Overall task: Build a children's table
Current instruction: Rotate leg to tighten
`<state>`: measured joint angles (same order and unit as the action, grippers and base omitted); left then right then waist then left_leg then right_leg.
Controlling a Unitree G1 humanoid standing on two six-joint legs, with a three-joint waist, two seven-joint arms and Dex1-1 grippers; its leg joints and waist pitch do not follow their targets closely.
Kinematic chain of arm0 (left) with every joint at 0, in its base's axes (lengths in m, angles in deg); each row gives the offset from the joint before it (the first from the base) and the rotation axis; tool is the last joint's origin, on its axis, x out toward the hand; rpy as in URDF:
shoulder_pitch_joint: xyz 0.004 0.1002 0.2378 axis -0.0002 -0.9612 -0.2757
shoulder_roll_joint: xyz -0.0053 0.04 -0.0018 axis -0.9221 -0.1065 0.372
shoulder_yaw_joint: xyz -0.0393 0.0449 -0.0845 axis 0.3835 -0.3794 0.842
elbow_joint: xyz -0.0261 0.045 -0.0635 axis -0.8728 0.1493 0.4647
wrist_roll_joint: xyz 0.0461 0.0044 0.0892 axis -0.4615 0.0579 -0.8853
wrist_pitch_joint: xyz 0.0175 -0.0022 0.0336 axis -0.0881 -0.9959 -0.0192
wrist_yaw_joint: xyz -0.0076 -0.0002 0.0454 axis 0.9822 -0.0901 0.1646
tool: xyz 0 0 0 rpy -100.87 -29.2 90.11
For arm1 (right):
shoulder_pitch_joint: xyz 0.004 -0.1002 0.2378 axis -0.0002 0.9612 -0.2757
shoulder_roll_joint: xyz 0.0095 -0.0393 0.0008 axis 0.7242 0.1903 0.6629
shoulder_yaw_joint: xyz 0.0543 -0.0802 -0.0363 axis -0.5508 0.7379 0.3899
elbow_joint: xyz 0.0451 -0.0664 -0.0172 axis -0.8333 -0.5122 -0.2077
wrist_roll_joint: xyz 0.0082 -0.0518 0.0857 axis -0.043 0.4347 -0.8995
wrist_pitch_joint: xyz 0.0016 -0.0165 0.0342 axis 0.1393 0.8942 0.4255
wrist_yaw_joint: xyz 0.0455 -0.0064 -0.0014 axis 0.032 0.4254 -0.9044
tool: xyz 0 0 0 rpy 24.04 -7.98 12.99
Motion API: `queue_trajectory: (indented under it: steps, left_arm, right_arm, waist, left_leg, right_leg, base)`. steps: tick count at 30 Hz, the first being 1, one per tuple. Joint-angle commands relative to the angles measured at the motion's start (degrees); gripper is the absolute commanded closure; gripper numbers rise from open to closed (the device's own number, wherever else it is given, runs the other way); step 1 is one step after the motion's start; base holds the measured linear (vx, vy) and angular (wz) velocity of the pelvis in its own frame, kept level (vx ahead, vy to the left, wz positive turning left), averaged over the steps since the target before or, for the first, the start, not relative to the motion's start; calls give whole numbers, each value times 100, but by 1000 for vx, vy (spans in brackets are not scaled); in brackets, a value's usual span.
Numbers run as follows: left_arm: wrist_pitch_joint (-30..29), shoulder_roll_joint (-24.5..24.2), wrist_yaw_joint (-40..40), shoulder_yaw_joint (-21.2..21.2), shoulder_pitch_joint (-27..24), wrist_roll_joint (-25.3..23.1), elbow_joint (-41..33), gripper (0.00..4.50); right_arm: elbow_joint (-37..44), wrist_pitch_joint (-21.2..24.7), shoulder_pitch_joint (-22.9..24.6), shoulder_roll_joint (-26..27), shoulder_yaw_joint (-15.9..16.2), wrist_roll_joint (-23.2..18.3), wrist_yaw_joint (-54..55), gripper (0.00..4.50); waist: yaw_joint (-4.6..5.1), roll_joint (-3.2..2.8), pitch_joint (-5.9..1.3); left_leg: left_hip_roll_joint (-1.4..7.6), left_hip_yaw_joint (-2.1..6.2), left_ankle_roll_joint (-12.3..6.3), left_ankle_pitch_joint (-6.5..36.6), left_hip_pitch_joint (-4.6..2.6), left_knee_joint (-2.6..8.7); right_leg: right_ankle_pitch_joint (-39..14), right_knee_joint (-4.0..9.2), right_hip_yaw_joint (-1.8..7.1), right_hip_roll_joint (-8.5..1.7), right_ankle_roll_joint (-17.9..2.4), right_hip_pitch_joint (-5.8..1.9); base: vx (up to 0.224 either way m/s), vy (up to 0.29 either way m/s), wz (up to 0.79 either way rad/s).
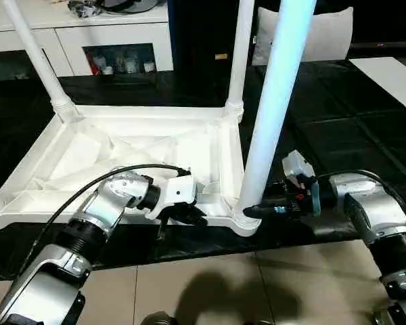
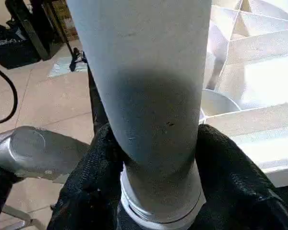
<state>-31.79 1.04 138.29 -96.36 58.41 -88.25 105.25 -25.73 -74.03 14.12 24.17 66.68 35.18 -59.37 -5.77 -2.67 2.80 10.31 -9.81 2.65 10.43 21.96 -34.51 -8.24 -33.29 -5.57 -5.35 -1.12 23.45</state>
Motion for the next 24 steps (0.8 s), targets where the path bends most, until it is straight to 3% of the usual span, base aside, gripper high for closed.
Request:
queue_trajectory:
  steps: [1,5,8,10,11,13,14,16,19,20,22,23,24]
  left_arm:
    - [40,84,174,-143,-62,30,-187,450]
    - [-684,296,-346,76,-72,114,-406,450]
    - [-1427,606,-1162,243,-49,14,-604,450]
    - [-1707,775,-1536,315,1,-46,-615,450]
    - [-1860,877,-1722,345,35,-76,-618,450]
    - [-1966,985,-1908,364,80,-110,-606,450]
    - [-1966,985,-1908,364,80,-110,-606,450]
    - [-2339,1565,-2932,551,393,-246,-355,450]
    - [-2384,1679,-3148,595,474,-268,-268,450]
    - [-2389,1788,-3398,644,554,-320,-179,450]
    - [-2370,1986,-3902,695,724,-466,-9,450]
    - [-2370,1986,-3902,695,724,-466,-9,450]
    - [-2385,1998,-3934,653,735,-507,-40,450]
  right_arm:
    - [103,106,-1,21,43,-116,-97,259]
    - [455,597,157,276,-73,-105,664,259]
    - [459,969,80,847,-230,198,2109,259]
    - [388,1223,-23,1108,-352,224,2650,260]
    - [312,1343,-97,1262,-414,282,3001,260]
    - [223,1448,-175,1420,-473,335,3343,260]
    - [223,1448,-175,1420,-473,335,3343,260]
    - [-259,1624,-495,2105,-751,516,4833,260]
    - [-401,1643,-581,2242,-821,532,5136,260]
    - [-510,1516,-649,2375,-884,544,5356,260]
    - [-718,993,-778,2693,-1038,466,5595,204]
    - [-718,993,-778,2693,-1038,466,5595,190]
    - [-716,845,-785,2796,-1115,384,5589,184]
  waist:
    - [27,97,-440]
    - [20,92,-440]
    - [115,102,-378]
    - [215,114,-357]
    - [251,112,-340]
    - [370,131,-345]
    - [402,129,-341]
    - [489,115,-354]
    - [532,100,-378]
    - [530,103,-389]
    - [544,99,-430]
    - [531,103,-438]
    - [512,106,-450]
  left_leg:
    - [301,41,-517,964,-95,380]
    - [308,48,-515,884,-93,381]
    - [279,53,-279,1229,-102,420]
    - [241,89,-87,1519,-111,445]
    - [233,87,-82,1633,-132,447]
    - [200,108,-78,1820,-137,427]
    - [202,105,-92,1812,-123,427]
    - [185,109,-77,1681,-110,424]
    - [186,115,-135,1614,-103,418]
    - [193,113,-171,1565,-96,422]
    - [203,92,-223,1359,-97,397]
    - [195,82,-267,1261,-87,389]
    - [191,60,-429,1019,-59,370]
  right_leg:
    - [-1454,303,263,-346,-1270,-331]
    - [-1424,294,265,-347,-1268,-333]
    - [-2132,368,263,-344,-1081,-304]
    - [-2795,439,230,-353,-791,-327]
    - [-2936,477,223,-346,-758,-293]
    - [-3211,534,196,-348,-624,-302]
    - [-3200,533,202,-347,-614,-301]
    - [-3058,531,190,-319,-639,-282]
    - [-2770,525,189,-324,-703,-304]
    - [-2625,515,195,-324,-734,-319]
    - [-2067,456,227,-332,-938,-305]
    - [-1884,443,224,-324,-994,-320]
    - [-1479,397,236,-334,-1154,-344]
  base:
    - [0,0,0]
    - [0,0,0]
    - [0,0,0]
    - [0,0,0]
    - [0,0,0]
    - [0,0,0]
    - [0,0,0]
    - [0,0,0]
    - [0,0,0]
    - [0,0,0]
    - [0,0,0]
    - [0,0,0]
    - [0,0,0]
